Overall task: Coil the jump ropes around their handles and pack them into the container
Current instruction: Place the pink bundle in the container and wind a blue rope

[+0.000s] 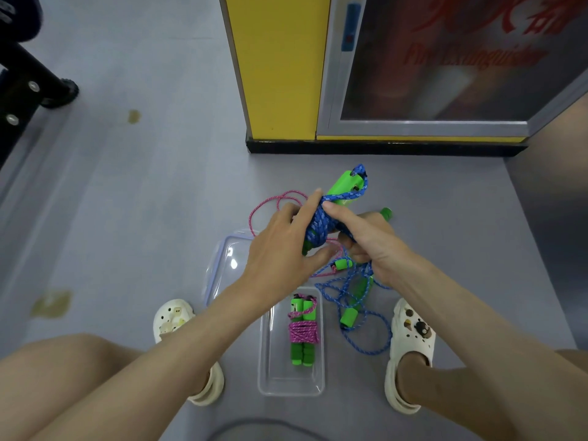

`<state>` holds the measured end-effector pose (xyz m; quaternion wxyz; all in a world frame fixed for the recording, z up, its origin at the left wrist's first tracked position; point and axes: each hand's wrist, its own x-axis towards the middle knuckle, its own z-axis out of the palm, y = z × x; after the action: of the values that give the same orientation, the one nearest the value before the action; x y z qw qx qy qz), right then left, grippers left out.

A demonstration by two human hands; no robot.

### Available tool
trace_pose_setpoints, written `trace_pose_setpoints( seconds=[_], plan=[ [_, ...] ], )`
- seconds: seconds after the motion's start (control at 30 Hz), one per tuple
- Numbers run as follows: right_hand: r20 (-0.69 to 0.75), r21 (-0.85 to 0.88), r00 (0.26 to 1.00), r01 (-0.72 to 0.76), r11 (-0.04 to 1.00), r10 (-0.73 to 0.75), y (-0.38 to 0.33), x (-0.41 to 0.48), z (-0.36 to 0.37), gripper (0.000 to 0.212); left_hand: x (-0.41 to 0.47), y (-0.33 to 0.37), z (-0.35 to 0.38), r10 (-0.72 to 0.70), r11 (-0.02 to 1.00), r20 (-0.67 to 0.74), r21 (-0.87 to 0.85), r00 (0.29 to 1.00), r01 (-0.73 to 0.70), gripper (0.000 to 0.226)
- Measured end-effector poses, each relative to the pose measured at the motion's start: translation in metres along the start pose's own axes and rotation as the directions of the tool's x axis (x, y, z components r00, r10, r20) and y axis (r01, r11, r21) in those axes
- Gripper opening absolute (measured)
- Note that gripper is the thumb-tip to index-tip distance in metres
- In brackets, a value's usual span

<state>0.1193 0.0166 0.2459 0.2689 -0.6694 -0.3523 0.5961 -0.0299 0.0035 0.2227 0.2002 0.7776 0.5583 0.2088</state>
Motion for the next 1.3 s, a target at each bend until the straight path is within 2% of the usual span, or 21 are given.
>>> trace_pose_setpoints(
  seconds=[0.07, 0.1, 0.17, 0.23, 0.27, 0.33, 0.47, 0.57, 0.63, 0.77, 0.9, 1.03, 1.1, 1.2, 1.3],
  plan=[
    [-0.010, 0.013, 0.999, 0.047, 0.999, -0.047, -0.001, -0.001, 0.000, 0.043, 0.007, 0.001, -0.008, -0.097, 0.959, 0.095, -0.258, 0.991, 0.119, 0.077],
    [-0.010, 0.027, 0.997, 0.072, 0.997, -0.072, -0.002, -0.001, 0.000, 0.043, 0.011, 0.000, -0.011, -0.158, 0.895, 0.164, -0.393, 0.974, 0.212, 0.076],
    [0.006, 0.075, 0.994, 0.113, 0.991, -0.113, -0.004, -0.002, -0.001, 0.041, 0.015, -0.005, -0.018, -0.241, 0.700, 0.357, -0.580, 0.903, 0.416, 0.081],
    [0.018, 0.110, 0.990, 0.135, 0.985, -0.138, -0.005, -0.003, -0.002, 0.040, 0.015, -0.008, -0.022, -0.240, 0.541, 0.520, -0.630, 0.820, 0.558, 0.084],
    [0.023, 0.116, 0.989, 0.142, 0.983, -0.145, -0.006, -0.003, -0.003, 0.041, 0.014, -0.008, -0.024, -0.221, 0.501, 0.556, -0.641, 0.802, 0.582, 0.077],
    [0.042, 0.126, 0.987, 0.150, 0.981, -0.157, -0.005, -0.003, -0.003, 0.043, 0.011, -0.008, -0.025, -0.224, 0.470, 0.539, -0.670, 0.812, 0.575, 0.059],
    [0.082, 0.137, 0.983, 0.155, 0.978, -0.167, -0.006, -0.003, -0.001, 0.046, 0.011, -0.006, -0.024, -0.287, 0.476, 0.439, -0.705, 0.851, 0.525, 0.048],
    [0.107, 0.128, 0.978, 0.166, 0.978, -0.180, -0.008, -0.003, 0.001, 0.051, 0.010, -0.006, -0.022, -0.310, 0.467, 0.404, -0.723, 0.860, 0.509, 0.049],
    [0.113, 0.143, 0.977, 0.166, 0.976, -0.183, -0.009, -0.002, 0.001, 0.055, 0.010, -0.006, -0.023, -0.303, 0.481, 0.380, -0.730, 0.874, 0.485, 0.054],
    [0.146, 0.126, 0.969, 0.181, 0.975, -0.199, -0.012, -0.002, 0.000, 0.051, 0.009, -0.006, -0.024, -0.313, 0.508, 0.339, -0.729, 0.887, 0.458, 0.077],
    [0.177, 0.110, 0.962, 0.189, 0.976, -0.207, -0.013, -0.003, -0.002, 0.059, 0.007, -0.008, -0.021, -0.285, 0.534, 0.292, -0.742, 0.913, 0.404, 0.076],
    [0.172, 0.103, 0.963, 0.191, 0.976, -0.207, -0.012, -0.003, -0.005, 0.055, 0.007, -0.006, -0.017, -0.238, 0.577, 0.257, -0.738, 0.937, 0.350, 0.074],
    [0.165, 0.099, 0.965, 0.188, 0.977, -0.202, -0.010, -0.002, -0.005, 0.049, 0.007, -0.009, -0.015, -0.220, 0.631, 0.230, -0.708, 0.948, 0.318, 0.076],
    [0.141, 0.132, 0.974, 0.157, 0.979, -0.175, -0.004, -0.001, -0.003, 0.038, 0.007, -0.016, -0.013, -0.188, 0.800, 0.170, -0.545, 0.967, 0.251, 0.083],
    [0.090, 0.152, 0.982, 0.150, 0.977, -0.165, 0.001, 0.000, -0.006, 0.036, 0.006, -0.016, -0.012, -0.179, 0.866, 0.132, -0.449, 0.975, 0.220, 0.084]
  ],
)
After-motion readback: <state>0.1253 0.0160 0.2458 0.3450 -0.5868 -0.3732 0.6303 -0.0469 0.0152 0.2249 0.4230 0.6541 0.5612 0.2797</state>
